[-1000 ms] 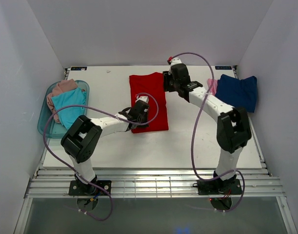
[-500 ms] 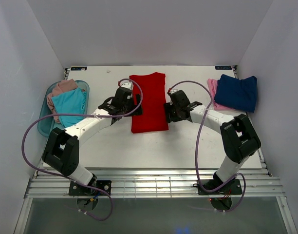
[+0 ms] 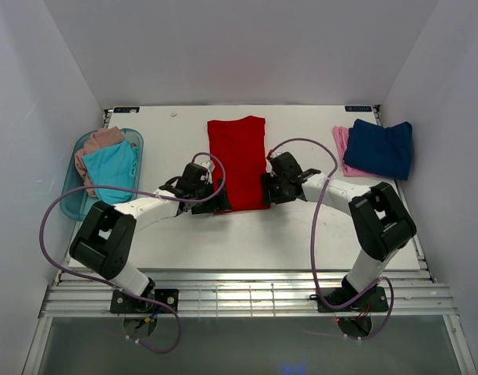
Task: Fold and stack the t-shirts
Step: Grab one side of the 2/3 rectangular tshirt with both arms
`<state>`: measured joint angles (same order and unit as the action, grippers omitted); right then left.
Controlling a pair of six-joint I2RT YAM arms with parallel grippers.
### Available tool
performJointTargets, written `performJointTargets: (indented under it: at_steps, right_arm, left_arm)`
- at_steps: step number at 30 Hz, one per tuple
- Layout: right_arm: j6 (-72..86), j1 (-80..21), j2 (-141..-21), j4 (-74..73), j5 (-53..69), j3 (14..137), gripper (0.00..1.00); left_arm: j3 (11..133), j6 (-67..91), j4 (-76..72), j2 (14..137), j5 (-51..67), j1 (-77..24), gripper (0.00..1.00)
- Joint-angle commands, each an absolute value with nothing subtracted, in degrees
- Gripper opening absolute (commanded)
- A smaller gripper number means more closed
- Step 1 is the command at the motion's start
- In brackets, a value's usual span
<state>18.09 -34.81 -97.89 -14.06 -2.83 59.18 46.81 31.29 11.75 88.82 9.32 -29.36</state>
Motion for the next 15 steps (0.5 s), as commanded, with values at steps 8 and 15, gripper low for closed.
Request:
performJointTargets:
  at_steps: [8,15]
  right_arm:
    - [21.1,-35.5,-102.0,-7.6,2.7,56.7,0.61]
    - [21.1,-35.8,-103.6,-7.2,2.9,57.5,0.6]
  left_arm:
    - [44.9,31.9,5.8,91.2,8.8,-28.9,0.88]
    - [44.3,32.0,8.0,91.4,5.5,-28.8,0.85]
